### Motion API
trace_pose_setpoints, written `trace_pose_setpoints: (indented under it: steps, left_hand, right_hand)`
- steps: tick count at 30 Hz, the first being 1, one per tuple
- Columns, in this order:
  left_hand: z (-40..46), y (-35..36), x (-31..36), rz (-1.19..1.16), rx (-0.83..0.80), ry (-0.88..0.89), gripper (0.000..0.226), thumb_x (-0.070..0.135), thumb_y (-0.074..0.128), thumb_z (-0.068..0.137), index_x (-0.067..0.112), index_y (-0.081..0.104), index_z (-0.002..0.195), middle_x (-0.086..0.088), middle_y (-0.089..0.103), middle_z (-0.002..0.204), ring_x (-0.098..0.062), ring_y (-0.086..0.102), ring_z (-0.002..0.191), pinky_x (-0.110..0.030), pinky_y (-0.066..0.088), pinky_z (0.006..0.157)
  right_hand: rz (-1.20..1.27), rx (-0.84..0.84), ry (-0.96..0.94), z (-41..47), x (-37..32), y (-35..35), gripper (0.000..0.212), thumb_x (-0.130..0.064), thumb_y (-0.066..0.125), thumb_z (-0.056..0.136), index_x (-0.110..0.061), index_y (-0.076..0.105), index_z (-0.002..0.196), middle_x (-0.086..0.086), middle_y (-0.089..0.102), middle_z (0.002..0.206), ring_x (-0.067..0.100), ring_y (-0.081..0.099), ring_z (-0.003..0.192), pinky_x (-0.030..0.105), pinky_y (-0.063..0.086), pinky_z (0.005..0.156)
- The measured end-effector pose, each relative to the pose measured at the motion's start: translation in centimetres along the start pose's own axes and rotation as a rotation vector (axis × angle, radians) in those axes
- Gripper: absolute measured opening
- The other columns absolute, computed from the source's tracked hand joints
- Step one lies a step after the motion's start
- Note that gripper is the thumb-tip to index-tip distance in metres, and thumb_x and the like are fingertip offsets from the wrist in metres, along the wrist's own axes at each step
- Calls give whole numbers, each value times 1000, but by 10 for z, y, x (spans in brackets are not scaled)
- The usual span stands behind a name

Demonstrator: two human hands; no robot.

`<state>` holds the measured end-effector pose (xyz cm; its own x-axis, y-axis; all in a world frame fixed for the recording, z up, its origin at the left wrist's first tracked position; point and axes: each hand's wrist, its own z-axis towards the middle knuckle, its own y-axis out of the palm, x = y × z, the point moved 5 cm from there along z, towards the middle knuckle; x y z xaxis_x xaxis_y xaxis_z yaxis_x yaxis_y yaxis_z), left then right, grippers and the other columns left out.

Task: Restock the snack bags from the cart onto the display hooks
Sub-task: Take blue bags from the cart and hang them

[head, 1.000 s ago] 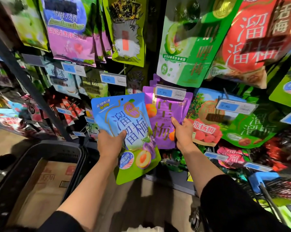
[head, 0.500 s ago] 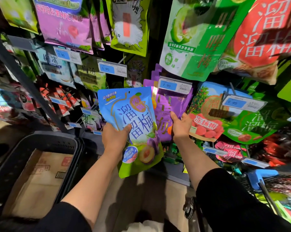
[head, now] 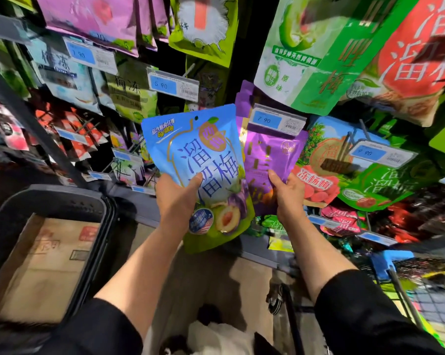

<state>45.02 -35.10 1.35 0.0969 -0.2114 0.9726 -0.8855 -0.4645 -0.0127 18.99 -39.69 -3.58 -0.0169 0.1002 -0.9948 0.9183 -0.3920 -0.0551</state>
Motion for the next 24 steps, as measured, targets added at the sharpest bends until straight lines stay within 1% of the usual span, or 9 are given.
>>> trace_pose_setpoints:
  steps: [2,4,7,10,14,17,20,22,24]
  left_hand:
    - [4,-3,3,-22,-5,37,31,5,74,80,31,57,78,19,61,80,-15,64,84,-32,53,81]
    - [6,-5,4,-55,-23,58,27,6,74,80,25,62,94,16,66,90,-11,67,89,-31,54,83]
    - [7,-7,6,-64,-45,77,32,5,73,80,19,61,107,14,68,96,-6,68,91,-26,55,81]
    - [5,-4,9,-72,-57,76,33,6,74,80,13,62,110,7,70,101,-9,69,93,-30,56,84]
    - [2,-1,5,-9,-40,34,42,22,78,70,13,61,108,0,71,103,-19,69,94,-45,55,89]
    - [-2,1,0,47,-47,15,25,18,78,74,24,60,90,-2,70,98,-23,68,92,-48,55,87]
    - [-4,4,-4,70,-55,-2,39,28,79,67,16,64,101,-2,71,99,-24,69,90,-48,56,86]
    - [-6,4,-6,70,-40,-1,50,37,75,60,16,62,104,-2,71,101,-23,69,92,-47,56,86]
    - [-7,5,-6,56,-36,9,54,37,73,60,18,59,108,-2,70,104,-22,68,94,-46,55,88]
  right_hand:
    - [23,6,-2,-6,-2,0,13,-31,73,76,-19,69,72,2,66,70,24,58,67,52,49,66]
    - [65,26,12,-11,-2,-2,19,-31,75,74,-16,64,71,6,58,67,23,52,64,47,44,65]
    - [138,3,15,-14,-7,-1,10,-22,73,77,-16,68,73,11,63,81,27,58,80,49,50,77]
    - [174,9,-6,-7,-18,4,12,-19,73,80,-7,72,82,13,69,92,29,61,89,49,52,86]
    - [172,60,-5,1,-22,11,15,-4,65,89,-14,68,78,-2,70,75,18,64,72,37,54,72]
    - [105,78,14,-4,-16,11,20,-5,65,89,-16,65,72,-9,67,65,11,60,63,30,51,65]
    - [101,83,33,-5,-9,8,7,-9,66,89,-7,69,83,3,73,78,16,66,74,31,54,73]
    - [74,74,35,-1,-11,8,15,-15,68,88,0,68,89,20,72,90,22,65,79,36,53,75]
    - [73,53,23,3,-17,10,7,-13,66,90,-7,69,91,10,73,88,20,67,81,33,55,75]
